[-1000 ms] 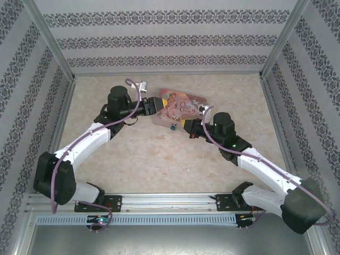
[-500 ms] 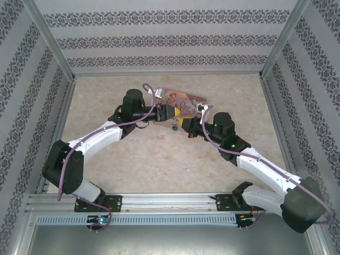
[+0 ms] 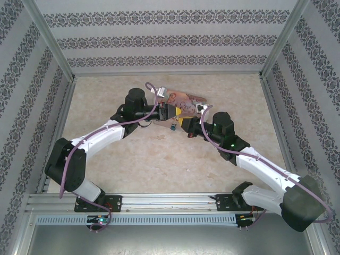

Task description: Unlock the padlock with the key

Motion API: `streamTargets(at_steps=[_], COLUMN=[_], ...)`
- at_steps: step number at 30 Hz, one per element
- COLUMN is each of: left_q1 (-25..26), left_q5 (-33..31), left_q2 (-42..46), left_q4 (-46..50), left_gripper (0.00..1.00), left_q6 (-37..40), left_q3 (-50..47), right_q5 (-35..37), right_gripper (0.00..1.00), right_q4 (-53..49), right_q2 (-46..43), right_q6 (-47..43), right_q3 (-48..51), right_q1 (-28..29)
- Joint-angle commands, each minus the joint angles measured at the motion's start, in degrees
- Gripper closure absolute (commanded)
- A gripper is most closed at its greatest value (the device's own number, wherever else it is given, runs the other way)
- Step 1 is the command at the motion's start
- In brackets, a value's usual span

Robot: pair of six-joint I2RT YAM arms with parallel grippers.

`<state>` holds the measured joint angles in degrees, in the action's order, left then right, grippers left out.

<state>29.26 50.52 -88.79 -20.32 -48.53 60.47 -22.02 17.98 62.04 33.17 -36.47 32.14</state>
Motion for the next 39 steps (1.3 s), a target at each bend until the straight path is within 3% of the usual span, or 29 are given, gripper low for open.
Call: streamTargets(at_steps=[1,6,11,14,20,26,31,34,39], left_q1=[0.73,0.75,0.79,0.79,0.80,0.78,0.64,0.63,0.59], left_q5=[1.34,0.99,0.94,0.81,0.81,0.63,0.03,-0.05,-0.16], left_q2=[-0.37,-0.18,-0.35,-0.52,-0.65,-0.44,-0.22,-0.19,-0.33], left_q4=[-1.13,-0.58,-0.69,-0.78,-0.88,-0.80,-0.87,-0.78,-0.78], left_gripper=[1.00,1.00,1.00,1.00,1.00,1.00,1.00,1.00,1.00], left_q6=[1.04,1.51,1.42,1.33,1.27,1.38,1.60,1.66,1.85], left_q3=[2.18,2.64,3.00,3.15,3.40,3.12,2.84,2.82,3.14], right_q5=[0.57,-1.70,-5.94,-8.23,-9.52,-9.47,-8.74,-8.81,-9.55], right_gripper=[1.00,0.91,0.73,0.69,0.68,0.80,0.82,0.82,0.72], right_q4=[2.01,3.34,5.02,5.57,7.39,7.66,7.69,7.77,8.11], right_q2=[0.53,0.02,-0.22,0.73,3.10,3.55,2.76,2.18,1.62], right_q6=[1.21,3.07,4.18,4.66,6.07,6.01,6.03,6.76,7.34], right_q3=[-0.67,0.06,0.61,0.22,-0.25,-0.49,0.39,0.56,0.35], right_q1=[0.29,-1.43,-3.00,-3.05,-3.05,-3.05,-3.29,-3.73,-4.43])
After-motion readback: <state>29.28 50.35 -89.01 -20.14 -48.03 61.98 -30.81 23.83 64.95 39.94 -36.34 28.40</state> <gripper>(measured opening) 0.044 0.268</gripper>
